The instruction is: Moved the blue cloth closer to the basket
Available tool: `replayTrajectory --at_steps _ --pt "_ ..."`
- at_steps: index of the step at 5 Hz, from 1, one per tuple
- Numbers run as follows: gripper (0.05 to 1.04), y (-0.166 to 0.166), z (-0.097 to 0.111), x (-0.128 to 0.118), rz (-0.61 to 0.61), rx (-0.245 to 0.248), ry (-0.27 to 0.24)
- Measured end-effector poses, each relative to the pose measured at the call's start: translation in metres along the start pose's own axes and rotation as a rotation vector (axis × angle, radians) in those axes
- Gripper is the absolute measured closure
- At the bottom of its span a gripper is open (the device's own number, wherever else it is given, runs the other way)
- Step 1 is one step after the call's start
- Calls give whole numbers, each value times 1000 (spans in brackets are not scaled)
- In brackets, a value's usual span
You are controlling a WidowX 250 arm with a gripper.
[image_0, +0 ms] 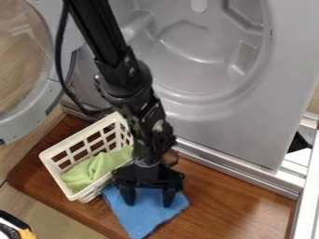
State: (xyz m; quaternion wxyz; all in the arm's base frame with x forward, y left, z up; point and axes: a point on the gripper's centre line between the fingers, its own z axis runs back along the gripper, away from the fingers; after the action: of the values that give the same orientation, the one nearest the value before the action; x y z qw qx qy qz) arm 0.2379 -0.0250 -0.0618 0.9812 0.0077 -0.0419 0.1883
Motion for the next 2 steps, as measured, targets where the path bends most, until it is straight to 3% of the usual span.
replayTrajectory --at_steps 1,2 --pt "83 -21 17 4 -29 -47 -37" --pt "83 -34 45 6 -69 -62 -78"
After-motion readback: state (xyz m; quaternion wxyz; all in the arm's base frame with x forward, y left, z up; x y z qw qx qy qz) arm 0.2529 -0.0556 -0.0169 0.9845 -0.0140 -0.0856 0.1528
